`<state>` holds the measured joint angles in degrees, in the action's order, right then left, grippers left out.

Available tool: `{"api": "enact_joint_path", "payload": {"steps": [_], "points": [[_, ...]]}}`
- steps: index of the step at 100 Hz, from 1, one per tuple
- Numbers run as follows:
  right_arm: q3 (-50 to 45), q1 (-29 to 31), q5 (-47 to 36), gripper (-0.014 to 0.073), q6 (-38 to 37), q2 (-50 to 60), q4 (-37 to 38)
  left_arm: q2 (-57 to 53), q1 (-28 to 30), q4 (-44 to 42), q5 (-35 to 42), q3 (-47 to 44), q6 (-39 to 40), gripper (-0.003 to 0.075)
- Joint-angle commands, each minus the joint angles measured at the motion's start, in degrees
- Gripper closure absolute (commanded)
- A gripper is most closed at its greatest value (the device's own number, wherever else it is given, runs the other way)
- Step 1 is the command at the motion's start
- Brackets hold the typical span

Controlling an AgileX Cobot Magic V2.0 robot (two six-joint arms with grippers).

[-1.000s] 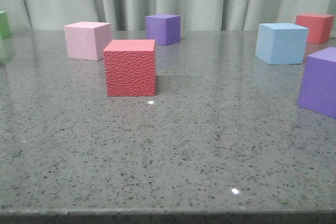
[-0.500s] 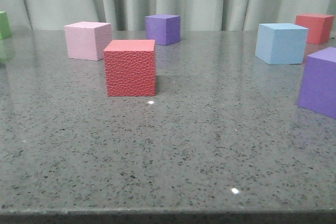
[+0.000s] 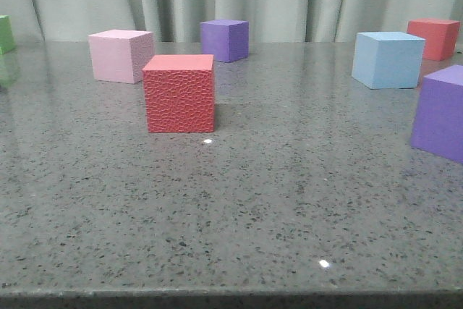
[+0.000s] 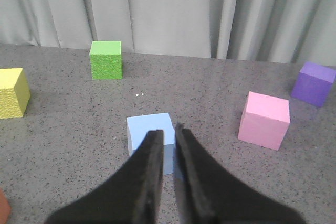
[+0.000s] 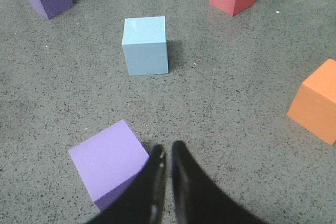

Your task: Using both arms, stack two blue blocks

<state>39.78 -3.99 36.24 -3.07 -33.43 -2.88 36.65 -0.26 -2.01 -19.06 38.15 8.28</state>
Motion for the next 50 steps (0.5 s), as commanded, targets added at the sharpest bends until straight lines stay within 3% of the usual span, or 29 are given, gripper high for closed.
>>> {"api": "enact_joint_path", "payload": {"steps": [1,12,19,24,50], "points": [[2.27,0.33,-3.69,0.0331,0.31,-0.56,0.63,0.78,-0.26,-0.45,4.02,2.13,-1.17,0.0468],[2.27,0.33,-3.72,0.0115,0.31,-0.56,0.63,0.78,-0.26,-0.45,4.14,2.13,-1.28,0.0229],[2.27,0.33,-3.61,0.0015,0.31,-0.56,0.63,0.78,-0.26,-0.31,4.04,2.13,-1.28,0.016],[2.27,0.33,-3.42,-0.0027,0.31,-0.56,0.58,0.78,-0.26,-0.31,4.04,2.13,-1.28,0.0149],[2.27,0.33,-4.12,-0.0015,0.31,-0.56,0.58,0.78,-0.26,-0.31,4.28,2.13,-1.28,0.0151]]}}
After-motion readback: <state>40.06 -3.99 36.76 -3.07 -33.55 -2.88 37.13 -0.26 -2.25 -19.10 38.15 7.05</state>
